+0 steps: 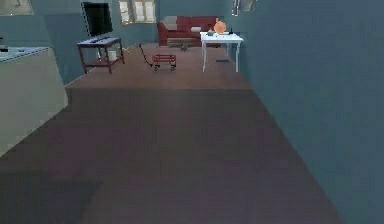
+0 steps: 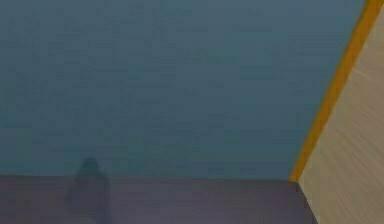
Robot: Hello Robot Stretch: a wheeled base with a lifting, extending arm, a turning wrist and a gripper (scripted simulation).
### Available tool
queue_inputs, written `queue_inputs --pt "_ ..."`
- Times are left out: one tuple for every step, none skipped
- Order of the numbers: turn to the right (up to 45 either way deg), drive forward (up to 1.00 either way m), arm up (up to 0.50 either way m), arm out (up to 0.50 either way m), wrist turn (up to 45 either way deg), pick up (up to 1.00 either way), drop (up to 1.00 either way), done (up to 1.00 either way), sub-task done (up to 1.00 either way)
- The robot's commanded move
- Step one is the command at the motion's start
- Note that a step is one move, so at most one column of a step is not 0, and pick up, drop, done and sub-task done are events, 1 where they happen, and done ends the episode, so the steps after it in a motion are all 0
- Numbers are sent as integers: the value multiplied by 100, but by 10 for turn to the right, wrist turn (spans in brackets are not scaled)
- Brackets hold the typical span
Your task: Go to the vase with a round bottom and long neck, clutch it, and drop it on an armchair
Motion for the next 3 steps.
queue_inputs --pt "0 100 0 0 0 0 0 0 0" --pt "0 100 0 0 0 0 0 0 0" --pt "0 100 0 0 0 0 0 0 0"
